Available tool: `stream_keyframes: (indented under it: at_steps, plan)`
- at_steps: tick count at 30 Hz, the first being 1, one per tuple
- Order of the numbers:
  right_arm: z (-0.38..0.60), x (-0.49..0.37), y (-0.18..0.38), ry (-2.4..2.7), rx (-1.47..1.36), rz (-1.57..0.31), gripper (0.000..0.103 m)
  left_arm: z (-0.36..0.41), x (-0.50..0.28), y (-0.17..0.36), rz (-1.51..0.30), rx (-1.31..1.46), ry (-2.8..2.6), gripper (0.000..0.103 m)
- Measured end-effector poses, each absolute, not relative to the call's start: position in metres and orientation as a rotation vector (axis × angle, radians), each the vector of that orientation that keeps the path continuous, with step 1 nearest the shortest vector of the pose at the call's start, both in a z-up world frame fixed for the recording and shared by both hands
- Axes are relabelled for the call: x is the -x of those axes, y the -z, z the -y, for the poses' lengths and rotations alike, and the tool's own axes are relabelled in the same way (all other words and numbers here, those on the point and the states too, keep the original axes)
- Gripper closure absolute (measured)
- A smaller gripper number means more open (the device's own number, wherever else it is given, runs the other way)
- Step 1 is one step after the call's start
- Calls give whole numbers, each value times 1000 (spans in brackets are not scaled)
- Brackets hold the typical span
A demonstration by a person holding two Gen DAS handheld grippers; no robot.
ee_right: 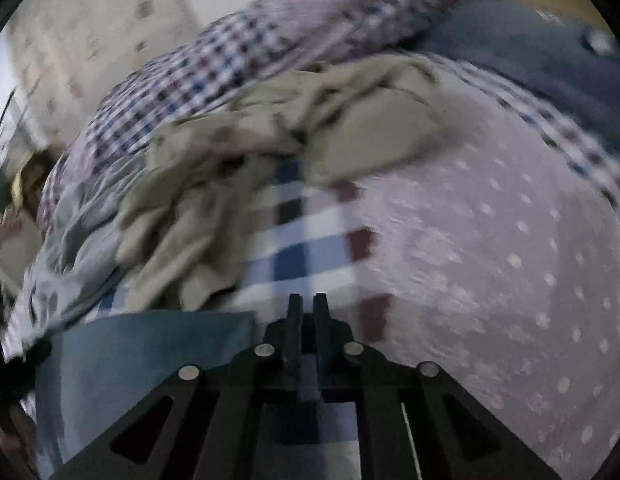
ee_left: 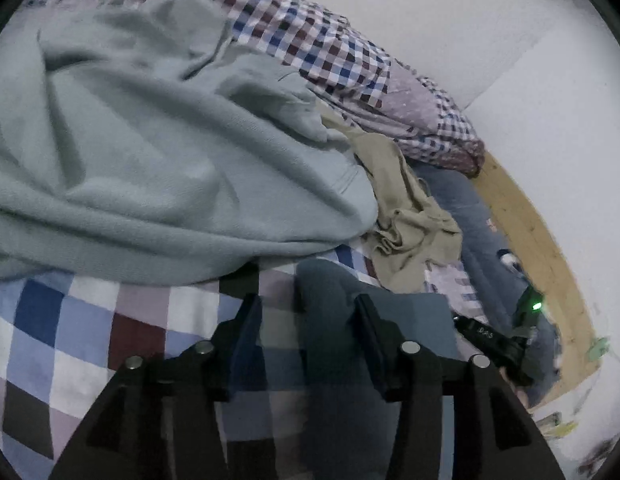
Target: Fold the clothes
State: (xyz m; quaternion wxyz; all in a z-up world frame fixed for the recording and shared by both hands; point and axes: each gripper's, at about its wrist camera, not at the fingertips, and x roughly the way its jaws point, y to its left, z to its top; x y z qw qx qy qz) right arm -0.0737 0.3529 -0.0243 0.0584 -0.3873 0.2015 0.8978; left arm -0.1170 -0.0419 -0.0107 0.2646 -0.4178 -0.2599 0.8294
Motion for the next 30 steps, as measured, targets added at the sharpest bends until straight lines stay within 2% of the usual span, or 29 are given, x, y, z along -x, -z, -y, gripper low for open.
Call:
stream_keyframes:
  at_steps: [2, 3, 4, 7, 10, 19, 25, 26, 30]
  plan:
    - [-361, 63, 20, -2701, 1146, -630, 78, 44, 114, 10, 706, 1137, -2234, 46]
    - [-364, 56, 16, -2698, 1129, -628, 64, 44, 112, 9, 696, 1142, -2236, 44]
    - [-366, 48, 12, -2696, 1111, -616, 57, 43, 109, 8, 681, 1145, -2243, 40]
    - [-368, 22, -2, -2692, 1080, -603, 56, 41, 98, 5, 628, 1160, -2261, 36]
    - [-364, -13, -20, -2704, 1050, -620, 56, 43, 82, 2, 596, 1173, -2261, 26]
    - [-310, -117, -51, -2757, 1011, -488, 50, 37, 8, -12, 298, 1159, -2418, 25]
    - [-272, -175, -51, -2766, 1059, -389, 50, 49, -41, -10, 333, 1154, -2395, 18]
    - [-266, -185, -52, -2771, 1060, -381, 50, 49, -49, -10, 318, 1151, -2393, 13]
    - [-253, -216, -53, -2771, 1054, -363, 49, 45, -77, -7, 215, 1166, -2381, 9]
